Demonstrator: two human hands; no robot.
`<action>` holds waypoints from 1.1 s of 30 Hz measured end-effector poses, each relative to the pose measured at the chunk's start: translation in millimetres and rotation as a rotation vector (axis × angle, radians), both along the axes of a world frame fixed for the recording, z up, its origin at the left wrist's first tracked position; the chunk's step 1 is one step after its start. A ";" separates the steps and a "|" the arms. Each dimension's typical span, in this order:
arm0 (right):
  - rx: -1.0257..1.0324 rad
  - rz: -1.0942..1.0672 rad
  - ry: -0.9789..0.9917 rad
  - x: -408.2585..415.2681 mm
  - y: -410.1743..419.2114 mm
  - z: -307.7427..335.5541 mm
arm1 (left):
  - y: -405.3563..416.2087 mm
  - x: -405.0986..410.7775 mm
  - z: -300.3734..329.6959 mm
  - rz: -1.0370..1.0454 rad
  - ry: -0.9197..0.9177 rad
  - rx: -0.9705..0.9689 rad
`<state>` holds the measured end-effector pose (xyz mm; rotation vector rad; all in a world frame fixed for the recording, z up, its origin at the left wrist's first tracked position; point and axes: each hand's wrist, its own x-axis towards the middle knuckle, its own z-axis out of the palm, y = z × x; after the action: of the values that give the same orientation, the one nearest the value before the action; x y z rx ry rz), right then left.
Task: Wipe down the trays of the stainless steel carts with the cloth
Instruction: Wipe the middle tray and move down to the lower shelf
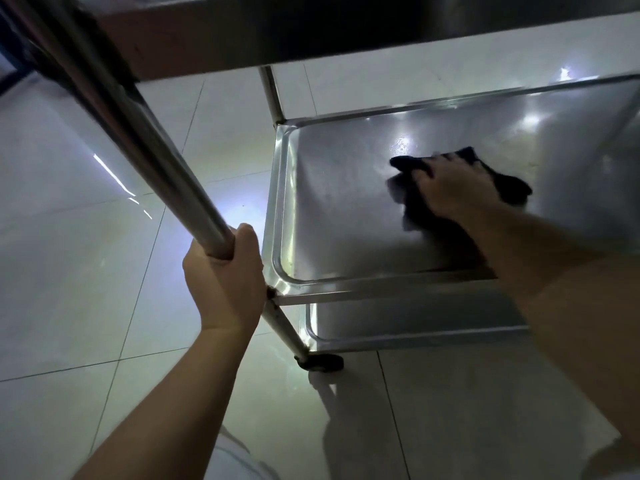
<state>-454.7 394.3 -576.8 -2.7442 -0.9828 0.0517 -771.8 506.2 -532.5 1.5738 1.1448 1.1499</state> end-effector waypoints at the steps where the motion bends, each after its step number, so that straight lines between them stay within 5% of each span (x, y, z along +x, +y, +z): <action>1: -0.018 -0.074 -0.016 20.0 -28.8 2.0 | -0.8 0.9 0.1 0.002 -0.006 0.003; 4: -0.041 -0.263 0.028 51.9 -85.9 6.6 | -1.0 3.9 -1.5 0.016 -0.029 -0.004; 8: -0.039 -0.326 0.048 36.6 -61.5 2.1 | -0.4 5.9 -3.7 0.038 -0.035 0.002; 19: -0.015 0.295 0.088 -155.2 165.6 -2.3 | 9.3 5.3 -8.1 0.038 -0.044 0.021; 26: -0.026 0.467 0.127 -193.2 81.4 -2.5 | 12.5 2.5 -12.0 0.046 -0.006 0.021; 33: -0.110 0.032 0.045 -86.1 -55.7 -5.0 | 8.8 1.6 -8.0 0.001 -0.012 0.016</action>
<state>-540.8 338.6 -581.8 -2.8121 -1.0419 0.1767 -770.3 515.0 -540.5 1.5765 1.1314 1.1699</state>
